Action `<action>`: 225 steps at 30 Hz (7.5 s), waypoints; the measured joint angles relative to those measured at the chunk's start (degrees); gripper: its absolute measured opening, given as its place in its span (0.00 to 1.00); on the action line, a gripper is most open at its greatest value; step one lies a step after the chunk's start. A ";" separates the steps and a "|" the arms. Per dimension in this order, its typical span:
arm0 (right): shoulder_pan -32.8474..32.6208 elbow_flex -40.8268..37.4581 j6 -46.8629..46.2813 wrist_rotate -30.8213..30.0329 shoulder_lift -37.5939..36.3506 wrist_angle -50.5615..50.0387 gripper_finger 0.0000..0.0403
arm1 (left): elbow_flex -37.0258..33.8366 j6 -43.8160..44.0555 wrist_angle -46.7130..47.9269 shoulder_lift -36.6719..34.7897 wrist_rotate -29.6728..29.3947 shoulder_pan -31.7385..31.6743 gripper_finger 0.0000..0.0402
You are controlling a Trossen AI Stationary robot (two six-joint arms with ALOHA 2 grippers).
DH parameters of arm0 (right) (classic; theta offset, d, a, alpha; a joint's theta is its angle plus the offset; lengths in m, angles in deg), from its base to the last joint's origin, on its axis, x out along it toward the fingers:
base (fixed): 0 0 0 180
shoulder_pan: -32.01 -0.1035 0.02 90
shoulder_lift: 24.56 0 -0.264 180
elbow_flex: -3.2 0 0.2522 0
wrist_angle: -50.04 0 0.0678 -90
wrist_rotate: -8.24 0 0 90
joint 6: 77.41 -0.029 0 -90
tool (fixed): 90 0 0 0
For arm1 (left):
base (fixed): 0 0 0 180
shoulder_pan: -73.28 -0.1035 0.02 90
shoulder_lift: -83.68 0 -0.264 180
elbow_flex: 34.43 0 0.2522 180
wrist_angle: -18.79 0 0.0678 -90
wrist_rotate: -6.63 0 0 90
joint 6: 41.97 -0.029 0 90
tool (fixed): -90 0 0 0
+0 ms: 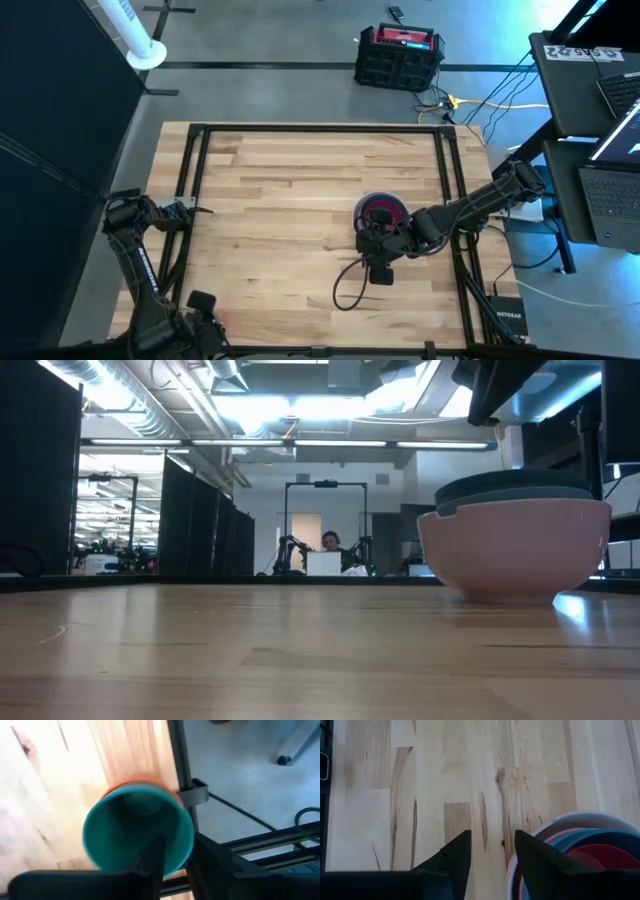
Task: Nest bowls inside each other
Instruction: Stack the green cup on top of the orange cup, then move the stacked cups to the left of the stacked bowls, then return to Home Position
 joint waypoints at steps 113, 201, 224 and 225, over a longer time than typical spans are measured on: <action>-15.33 0.02 -26.91 -21.44 -14.23 -15.04 0.35 | 0.91 -55.73 -0.97 7.65 -9.49 -58.54 0.24; 25.67 -31.74 8.33 4.08 -60.44 40.37 0.00 | -28.08 -42.16 -36.95 -61.03 -6.64 -53.67 0.00; 26.70 -54.76 0.32 1.99 -87.31 40.59 0.00 | -69.86 -27.01 -65.02 -90.14 -6.89 -58.32 0.00; 26.70 -55.20 -0.38 1.56 -87.36 40.56 0.00 | -70.45 -26.31 -65.12 -90.77 -8.35 -58.48 0.00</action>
